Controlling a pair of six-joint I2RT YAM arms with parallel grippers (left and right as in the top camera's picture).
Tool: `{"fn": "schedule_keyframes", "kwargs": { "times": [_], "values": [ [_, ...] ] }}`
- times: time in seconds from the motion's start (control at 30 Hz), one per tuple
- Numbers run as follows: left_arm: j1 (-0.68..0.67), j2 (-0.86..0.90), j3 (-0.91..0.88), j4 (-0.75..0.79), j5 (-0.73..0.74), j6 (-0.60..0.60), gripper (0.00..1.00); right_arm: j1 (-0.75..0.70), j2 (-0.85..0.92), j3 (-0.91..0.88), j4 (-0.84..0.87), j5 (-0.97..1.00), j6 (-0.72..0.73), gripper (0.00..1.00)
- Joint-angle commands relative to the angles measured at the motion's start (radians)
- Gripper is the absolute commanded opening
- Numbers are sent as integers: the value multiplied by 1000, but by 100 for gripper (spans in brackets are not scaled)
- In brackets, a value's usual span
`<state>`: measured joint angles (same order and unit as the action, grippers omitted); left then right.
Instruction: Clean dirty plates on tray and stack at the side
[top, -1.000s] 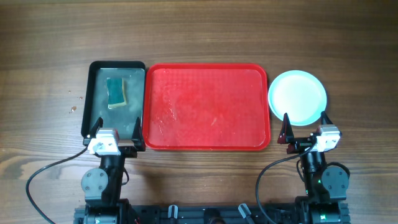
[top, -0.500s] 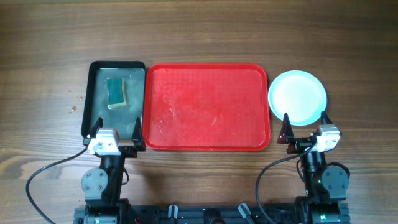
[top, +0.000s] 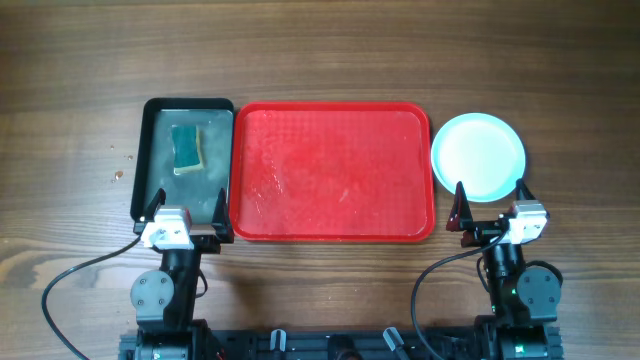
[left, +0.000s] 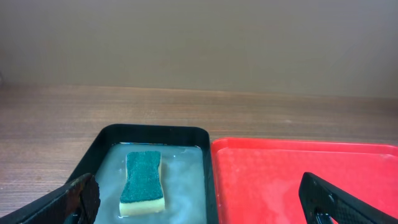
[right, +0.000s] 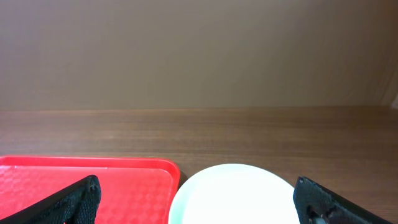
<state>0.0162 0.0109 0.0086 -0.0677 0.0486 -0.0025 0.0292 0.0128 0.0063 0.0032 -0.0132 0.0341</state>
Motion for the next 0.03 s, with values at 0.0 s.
{"fn": "schedule_keyframes", "kwargs": {
  "times": [0.0],
  "values": [
    [8,-6,-3,-9,-20,-6,100,-1,-8,-1,4,20,19,100]
  ]
}}
